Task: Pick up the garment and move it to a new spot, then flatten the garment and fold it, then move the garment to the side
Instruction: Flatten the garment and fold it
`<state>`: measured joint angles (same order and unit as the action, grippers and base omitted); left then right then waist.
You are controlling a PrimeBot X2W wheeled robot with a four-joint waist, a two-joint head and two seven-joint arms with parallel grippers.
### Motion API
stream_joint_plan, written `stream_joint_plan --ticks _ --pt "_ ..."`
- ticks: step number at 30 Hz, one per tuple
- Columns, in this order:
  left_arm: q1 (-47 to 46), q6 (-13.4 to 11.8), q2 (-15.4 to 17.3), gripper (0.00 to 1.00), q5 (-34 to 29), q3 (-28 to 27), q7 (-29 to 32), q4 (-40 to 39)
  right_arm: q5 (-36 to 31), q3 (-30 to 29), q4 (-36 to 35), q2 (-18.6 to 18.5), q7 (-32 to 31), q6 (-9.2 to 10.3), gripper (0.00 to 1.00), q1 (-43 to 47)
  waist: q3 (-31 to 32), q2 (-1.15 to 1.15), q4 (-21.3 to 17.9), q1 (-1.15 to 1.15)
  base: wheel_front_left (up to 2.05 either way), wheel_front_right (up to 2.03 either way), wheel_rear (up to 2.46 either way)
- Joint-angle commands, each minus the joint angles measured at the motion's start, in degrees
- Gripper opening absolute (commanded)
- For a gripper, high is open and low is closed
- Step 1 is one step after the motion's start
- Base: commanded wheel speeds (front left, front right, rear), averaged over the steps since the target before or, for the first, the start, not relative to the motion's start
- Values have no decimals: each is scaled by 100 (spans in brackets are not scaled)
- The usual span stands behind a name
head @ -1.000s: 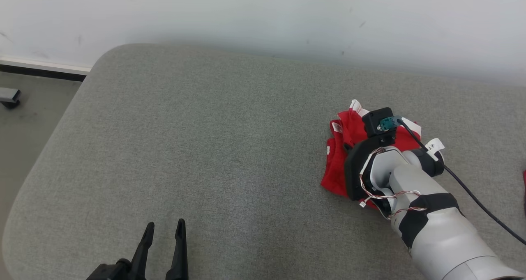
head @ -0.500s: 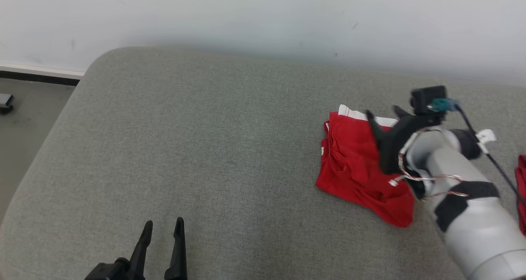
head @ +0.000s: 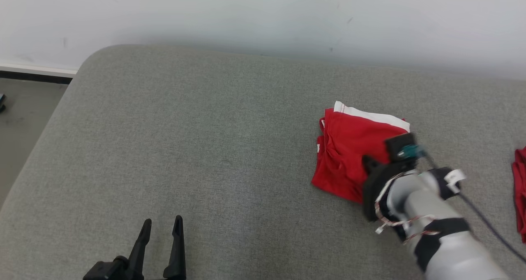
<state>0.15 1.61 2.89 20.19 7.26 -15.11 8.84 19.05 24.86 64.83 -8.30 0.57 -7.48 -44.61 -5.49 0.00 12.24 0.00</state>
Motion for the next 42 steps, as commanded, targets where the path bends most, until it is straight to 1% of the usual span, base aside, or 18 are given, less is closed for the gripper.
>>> stream_joint_plan --ticks 1,3,5,9,11,15,18,20,22,23,24,25,26,28,32,37,42 --pt "-42 30 2 100 -50 -4 -2 22 -60 120 -34 110 -4 2 0 114 20 0 -5 0 0 0 0" --pt "-44 20 1 100 -55 5 -2 37 -90 332 -115 266 -32 2 0 185 39 0 -9 0 0 0 0" --pt "-50 20 1 100 -56 7 -2 43 -78 442 -160 330 -47 2 0 241 46 0 -10 0 0 0 0" --pt "-52 31 2 100 -70 -13 -2 73 186 984 -502 508 -216 2 0 501 103 0 -27 0 0 0 0" --pt "-30 24 2 100 -73 -40 -2 86 417 1278 -766 531 -307 2 0 621 148 0 -51 0 0 0 0" --pt "65 10 4 100 -126 -129 -2 95 1128 1704 -1495 539 -382 2 0 828 270 0 -151 0 0 0 0" --pt "132 29 2 100 -194 -216 -2 104 1451 1712 -1798 532 -196 2 0 875 398 0 -255 0 0 0 0" --pt "179 39 2 100 -210 -293 -2 115 1579 1593 -1927 523 6 2 0 927 513 0 -334 0 0 0 0" --pt "212 57 2 100 -244 -373 -2 118 1625 1399 -2029 406 255 2 0 990 632 0 -420 0 0 0 0" --pt "243 59 1 100 -262 -403 -2 111 1614 1312 -2086 349 371 2 33 1025 672 0 -467 0 0 0 0" --pt "266 54 0 100 -288 -446 -2 84 1560 1191 -2147 266 515 2 49 1041 704 0 -525 0 0 0 0" --pt "280 45 0 100 -310 -492 -2 61 1474 1043 -2186 178 667 2 95 1057 728 0 -581 0 0 0 0" --pt "287 38 1 100 -326 -532 -2 41 1405 899 -2218 122 781 2 100 1101 753 0 -639 0 0 0 0" --pt "326 26 2 100 -368 -629 -2 -7 1290 570 -2319 63 1008 2 100 1196 795 0 -763 0 0 0 0" --pt "380 13 3 100 -436 -811 -2 -72 1003 -1 -2598 -116 1206 2 100 1449 859 0 -997 0 0 0 0" --pt "358 37 20 100 -562 -962 -2 -89 726 -611 -2981 -254 1196 2 100 1883 901 0 -1235 0 0 0 0" --pt "374 66 47 100 -678 -1080 -2 -111 363 -978 -3263 -378 1164 2 100 2297 924 0 -1449 0 0 0 0"
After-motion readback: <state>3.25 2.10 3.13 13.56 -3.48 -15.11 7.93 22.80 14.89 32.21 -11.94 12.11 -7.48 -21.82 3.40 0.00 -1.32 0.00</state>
